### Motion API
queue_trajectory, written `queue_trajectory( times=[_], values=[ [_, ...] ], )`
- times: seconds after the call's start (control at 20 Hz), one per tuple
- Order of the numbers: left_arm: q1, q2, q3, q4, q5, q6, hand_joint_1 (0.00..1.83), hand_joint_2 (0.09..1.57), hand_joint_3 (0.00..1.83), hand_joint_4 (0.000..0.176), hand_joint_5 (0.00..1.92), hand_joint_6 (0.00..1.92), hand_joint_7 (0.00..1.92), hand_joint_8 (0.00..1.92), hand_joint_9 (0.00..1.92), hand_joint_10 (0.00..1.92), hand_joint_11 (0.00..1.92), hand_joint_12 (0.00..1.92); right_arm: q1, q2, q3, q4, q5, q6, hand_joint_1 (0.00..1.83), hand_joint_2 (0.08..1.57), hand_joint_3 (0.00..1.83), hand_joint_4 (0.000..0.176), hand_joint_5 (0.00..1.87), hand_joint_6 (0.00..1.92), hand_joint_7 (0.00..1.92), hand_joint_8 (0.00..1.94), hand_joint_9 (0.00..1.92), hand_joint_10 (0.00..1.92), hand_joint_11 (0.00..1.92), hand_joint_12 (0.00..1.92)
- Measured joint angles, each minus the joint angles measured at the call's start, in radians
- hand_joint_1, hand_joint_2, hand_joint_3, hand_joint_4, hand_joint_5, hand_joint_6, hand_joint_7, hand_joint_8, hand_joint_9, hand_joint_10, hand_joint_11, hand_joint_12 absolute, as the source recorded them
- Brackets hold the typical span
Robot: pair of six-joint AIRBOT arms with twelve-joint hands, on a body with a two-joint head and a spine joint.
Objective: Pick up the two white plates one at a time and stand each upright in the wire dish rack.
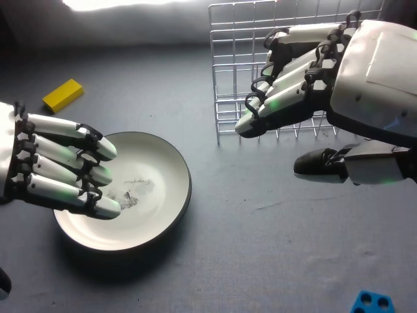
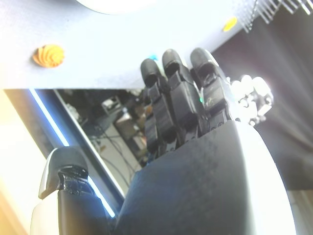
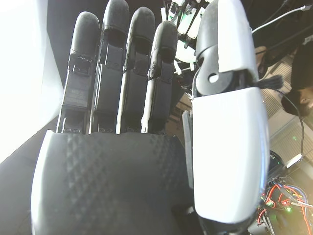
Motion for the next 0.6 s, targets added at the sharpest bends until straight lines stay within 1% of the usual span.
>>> queue_trajectory(
  times=[0.05, 0.1, 0.25, 0.3, 0.45, 0.6],
  values=[
    [0.0, 0.0, 0.003, 0.0, -0.002, 0.0, 0.0, 1.08, 0.06, 0.0, 0.0, 0.0, 0.0, 0.0, 0.0, 0.0, 0.0, 0.0, 0.0, 0.0, 0.0, -0.002, -0.003, -0.006, 0.0, 1.06, 0.06, 0.0, 0.04, 0.0, 0.0, 0.0, 0.0, 0.0, 0.0, 0.0],
    [-0.009, -0.001, 0.013, 0.014, -0.005, -0.01, 0.0, 1.11, 0.04, 0.0, 0.0, 0.0, 0.0, 0.0, 0.0, 0.0, 0.0, 0.0, 0.0, 0.0, 0.0, -0.003, -0.006, -0.005, 0.0, 1.08, 0.03, 0.0, 0.04, 0.0, 0.0, 0.0, 0.0, 0.0, 0.0, 0.0],
    [-0.056, -0.001, 0.016, 0.022, -0.008, -0.038, 0.0, 1.07, 0.02, 0.0, 0.0, 0.0, 0.0, 0.0, 0.0, 0.0, 0.0, 0.0, 0.0, 0.0, 0.0, -0.005, 0.015, -0.005, 0.0, 1.09, 0.03, 0.0, 0.03, 0.0, 0.0, 0.0, 0.0, 0.0, 0.0, 0.0],
    [-0.066, -0.001, 0.016, 0.037, -0.008, -0.041, 0.0, 1.07, 0.01, 0.0, 0.0, 0.0, 0.0, 0.0, 0.0, 0.0, 0.0, 0.0, 0.0, 0.0, 0.0, -0.008, 0.013, -0.005, 0.0, 1.1, 0.03, 0.0, 0.02, 0.0, 0.0, 0.0, 0.0, 0.0, 0.0, 0.0],
    [-0.142, -0.007, 0.021, 0.163, -0.016, -0.076, 0.0, 1.07, 0.01, 0.0, 0.0, 0.0, 0.0, 0.0, 0.0, 0.0, 0.0, 0.0, 0.0, 0.0, 0.0, -0.008, 0.01, -0.006, 0.0, 1.09, 0.02, 0.0, 0.05, 0.01, 0.01, 0.0, 0.0, 0.0, 0.0, 0.0],
    [-0.166, -0.008, 0.023, 0.208, -0.029, -0.101, 0.0, 1.06, 0.01, 0.0, 0.0, 0.0, 0.0, 0.0, 0.0, 0.0, 0.0, 0.0, -0.003, 0.0, 0.0, -0.014, 0.01, -0.009, 0.0, 1.11, 0.02, 0.0, 0.04, 0.01, 0.0, 0.0, 0.0, 0.0, 0.0, 0.0]
  ],
)
